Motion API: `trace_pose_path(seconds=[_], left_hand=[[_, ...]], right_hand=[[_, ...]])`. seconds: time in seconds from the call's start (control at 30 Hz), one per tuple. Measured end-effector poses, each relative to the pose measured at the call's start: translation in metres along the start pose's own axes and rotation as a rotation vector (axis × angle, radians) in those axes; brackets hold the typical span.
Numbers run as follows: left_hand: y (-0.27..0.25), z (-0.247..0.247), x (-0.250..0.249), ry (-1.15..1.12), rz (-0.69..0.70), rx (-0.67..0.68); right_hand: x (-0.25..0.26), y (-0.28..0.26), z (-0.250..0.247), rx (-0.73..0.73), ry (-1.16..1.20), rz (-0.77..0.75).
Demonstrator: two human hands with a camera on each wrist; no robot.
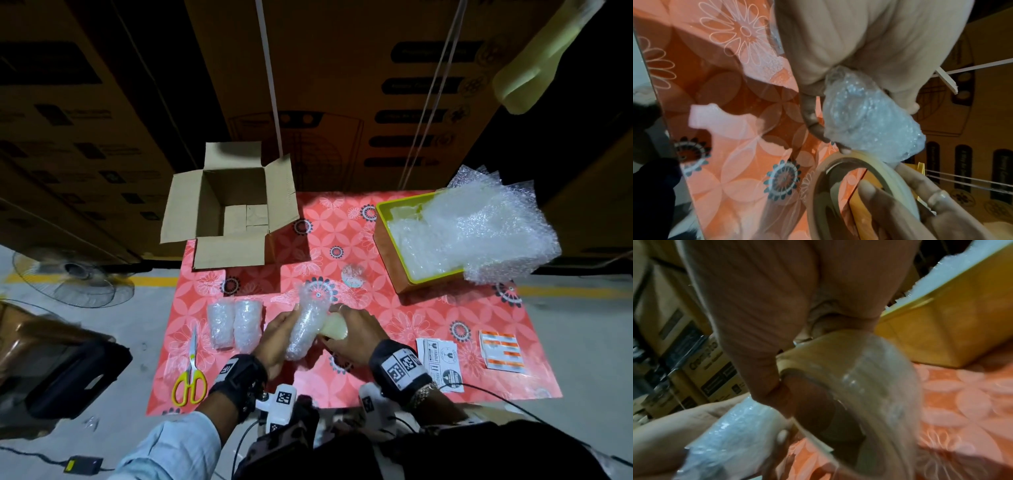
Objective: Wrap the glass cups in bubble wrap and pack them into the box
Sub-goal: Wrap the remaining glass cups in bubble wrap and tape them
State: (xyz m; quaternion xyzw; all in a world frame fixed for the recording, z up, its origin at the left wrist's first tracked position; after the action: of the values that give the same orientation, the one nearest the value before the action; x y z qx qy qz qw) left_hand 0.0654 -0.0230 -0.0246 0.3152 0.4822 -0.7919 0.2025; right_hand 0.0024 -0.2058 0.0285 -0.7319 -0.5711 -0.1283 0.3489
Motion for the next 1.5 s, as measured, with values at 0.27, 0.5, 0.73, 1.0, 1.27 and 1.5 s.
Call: trace_pose_path(seconds=[0.27,0.5,0.73,1.0,1.27,1.5], left_hand=[[-0.010,0.023,-0.012,0.323,0.144,0.023],[-0.010,0.009,-0.021,0.206,0.234,-0.125],[-0.020,0.017,-0.012,0.046,0.027,0.065],[-0.016,0.003,-0.014,0.216,-0.124,0.227],[-0.016,0.019,-0.019,0.410,0.219,0.001],[-0.021,0.026,-0.015,0.103,0.020,0.085]], right_hand=[[0.009,-0.012,0.005,-0.060,0.129,-0.008],[0.008,-0.025,0.000,-0.156,0.317,-0.048],[-0.002,-0.011,0.005,-0.151,0.229,0.016],[0.000,-0.014,0.006,-0.176,0.179,-0.046],[0.005,-0.010,0.008,-0.174,0.055,-0.012],[-0.001,-0.017,0.006,-0.056,0.118,0.037]])
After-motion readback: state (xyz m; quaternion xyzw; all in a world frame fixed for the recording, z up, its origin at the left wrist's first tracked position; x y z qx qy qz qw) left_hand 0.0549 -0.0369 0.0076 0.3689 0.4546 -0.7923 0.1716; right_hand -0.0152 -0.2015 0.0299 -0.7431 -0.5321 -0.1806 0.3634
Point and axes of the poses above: each hand's wrist, its own y-axis towards the middle knuckle, its own z-axis out of the palm, x = y × z, the point moved 2 cm from there along y, towards the middle knuckle, and after that the axes turned 3 degrees about -z, right-handed, at the moved point
